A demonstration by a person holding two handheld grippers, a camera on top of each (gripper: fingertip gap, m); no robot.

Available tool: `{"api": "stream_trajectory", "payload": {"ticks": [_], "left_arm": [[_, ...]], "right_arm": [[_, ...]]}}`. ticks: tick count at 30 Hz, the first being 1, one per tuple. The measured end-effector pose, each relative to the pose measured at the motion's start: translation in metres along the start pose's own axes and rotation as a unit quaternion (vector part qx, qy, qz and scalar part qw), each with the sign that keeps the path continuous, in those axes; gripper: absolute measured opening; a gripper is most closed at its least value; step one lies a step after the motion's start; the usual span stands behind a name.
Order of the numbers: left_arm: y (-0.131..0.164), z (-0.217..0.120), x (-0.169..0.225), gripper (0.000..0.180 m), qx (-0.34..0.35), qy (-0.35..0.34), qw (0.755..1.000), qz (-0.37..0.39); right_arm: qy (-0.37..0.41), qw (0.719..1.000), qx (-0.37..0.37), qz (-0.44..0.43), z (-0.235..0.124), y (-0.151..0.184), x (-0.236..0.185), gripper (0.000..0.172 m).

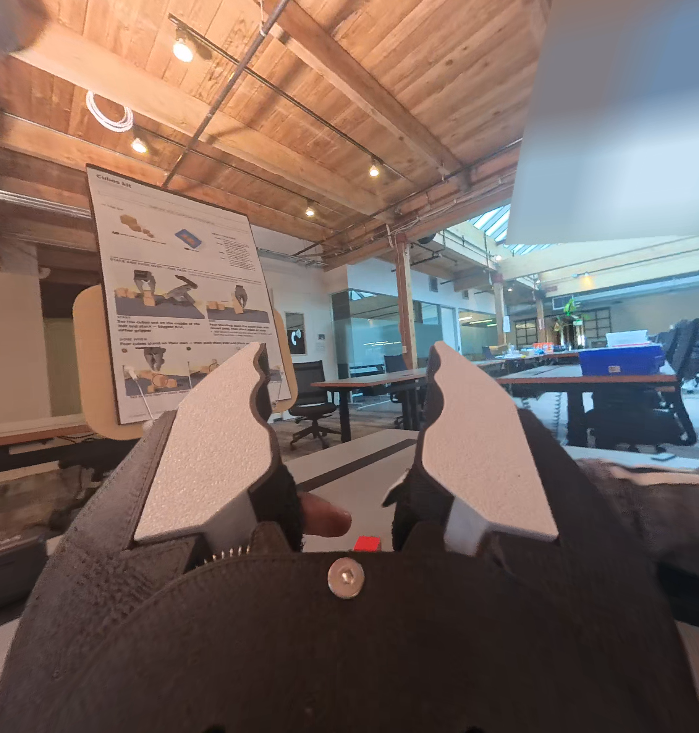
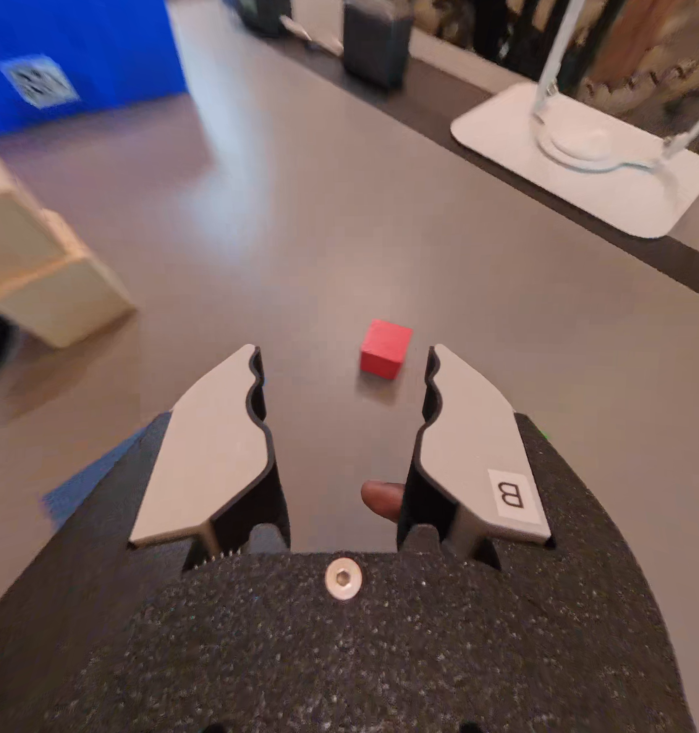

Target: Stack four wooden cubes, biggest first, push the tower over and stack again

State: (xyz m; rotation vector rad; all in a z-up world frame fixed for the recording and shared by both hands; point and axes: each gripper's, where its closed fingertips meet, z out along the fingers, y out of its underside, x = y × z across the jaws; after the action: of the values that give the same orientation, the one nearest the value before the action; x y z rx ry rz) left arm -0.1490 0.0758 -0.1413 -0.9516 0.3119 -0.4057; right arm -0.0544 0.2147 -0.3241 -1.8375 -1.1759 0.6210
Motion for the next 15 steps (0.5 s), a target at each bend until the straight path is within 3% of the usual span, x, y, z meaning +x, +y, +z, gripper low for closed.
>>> {"api": "stream_trajectory", "payload": {"ticks": [4,5,6,8,10,11,13,15], "left_arm": [[0.0,-0.002,0.001,0.076,-0.002,0.001,1.0,0.009],[0.001,-0.002,0.002,0.076,-0.006,0.003,1.0,0.015],[0.001,-0.002,0.003,0.076,-0.008,0.008,1.0,0.019],[0.002,-0.003,0.009,0.075,-0.014,0.021,0.999,0.036],[0.009,-0.002,0.019,0.075,-0.038,0.041,0.995,0.078],[0.014,-0.001,0.026,0.075,-0.056,0.052,0.992,0.105],[0.028,0.002,0.04,0.075,-0.087,0.073,0.981,0.157],[0.047,0.005,0.057,0.073,-0.125,0.1,0.963,0.215]], "right_arm": [[0.041,0.994,-0.096,-0.017,0.042,0.025,0.018,0.062],[0.047,0.992,-0.11,-0.03,0.045,0.031,0.02,0.046],[0.049,0.993,-0.101,-0.04,0.045,0.029,0.02,0.03],[0.019,0.998,-0.047,-0.034,0.035,0.011,0.011,0.029],[-0.129,0.99,0.061,0.02,0.012,-0.022,-0.029,0.029],[-0.228,0.966,0.106,0.066,-0.007,-0.039,-0.052,0.029],[-0.423,0.88,0.147,0.16,-0.049,-0.061,-0.09,0.029],[-0.539,0.795,0.162,0.228,-0.079,-0.074,-0.105,0.029]]}}
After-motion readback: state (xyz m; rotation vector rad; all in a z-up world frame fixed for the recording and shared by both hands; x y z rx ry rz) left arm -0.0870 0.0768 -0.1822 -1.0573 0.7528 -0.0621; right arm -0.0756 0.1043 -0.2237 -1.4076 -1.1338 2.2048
